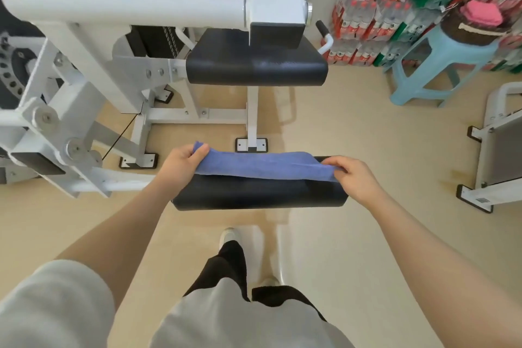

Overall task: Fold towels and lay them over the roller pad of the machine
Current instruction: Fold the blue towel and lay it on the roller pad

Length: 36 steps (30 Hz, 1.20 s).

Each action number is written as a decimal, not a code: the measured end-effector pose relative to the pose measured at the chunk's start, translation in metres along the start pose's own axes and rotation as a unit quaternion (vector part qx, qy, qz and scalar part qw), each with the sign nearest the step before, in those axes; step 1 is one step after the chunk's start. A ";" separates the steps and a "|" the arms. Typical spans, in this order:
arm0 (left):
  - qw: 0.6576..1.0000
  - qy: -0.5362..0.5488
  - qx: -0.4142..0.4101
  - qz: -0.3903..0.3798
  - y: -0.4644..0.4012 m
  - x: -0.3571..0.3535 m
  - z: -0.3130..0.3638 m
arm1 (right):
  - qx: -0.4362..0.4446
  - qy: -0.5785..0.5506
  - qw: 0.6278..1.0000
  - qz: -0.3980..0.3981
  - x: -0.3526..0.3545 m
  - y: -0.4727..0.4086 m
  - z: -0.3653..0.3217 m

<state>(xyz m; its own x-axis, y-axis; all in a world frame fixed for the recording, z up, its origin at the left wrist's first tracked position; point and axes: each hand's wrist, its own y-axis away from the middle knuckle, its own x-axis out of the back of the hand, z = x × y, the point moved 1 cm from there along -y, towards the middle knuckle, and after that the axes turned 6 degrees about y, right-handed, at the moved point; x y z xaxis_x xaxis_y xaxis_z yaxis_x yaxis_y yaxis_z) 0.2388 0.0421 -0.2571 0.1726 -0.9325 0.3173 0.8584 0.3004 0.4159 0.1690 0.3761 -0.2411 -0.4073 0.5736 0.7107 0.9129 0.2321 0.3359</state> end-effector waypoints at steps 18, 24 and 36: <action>0.994 -0.089 0.044 -0.052 0.066 -0.029 -0.082 | -0.036 0.182 0.973 -0.141 -0.059 0.025 0.061; 0.998 -0.004 0.019 -0.053 0.032 -0.015 -0.056 | -0.010 0.161 0.987 -0.025 -0.042 -0.011 0.032; 0.997 0.063 0.054 -0.007 -0.040 -0.013 -0.048 | -0.096 0.159 0.979 0.079 -0.071 -0.103 -0.002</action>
<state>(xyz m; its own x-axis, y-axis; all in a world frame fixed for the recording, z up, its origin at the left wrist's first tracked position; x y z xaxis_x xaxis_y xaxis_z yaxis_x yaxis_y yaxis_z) 0.2253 0.0324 -0.3189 0.2252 -0.9527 0.2040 0.8056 0.2998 0.5109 0.1034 0.3096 -0.3251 -0.2766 0.3098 0.9097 0.9558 -0.0097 0.2940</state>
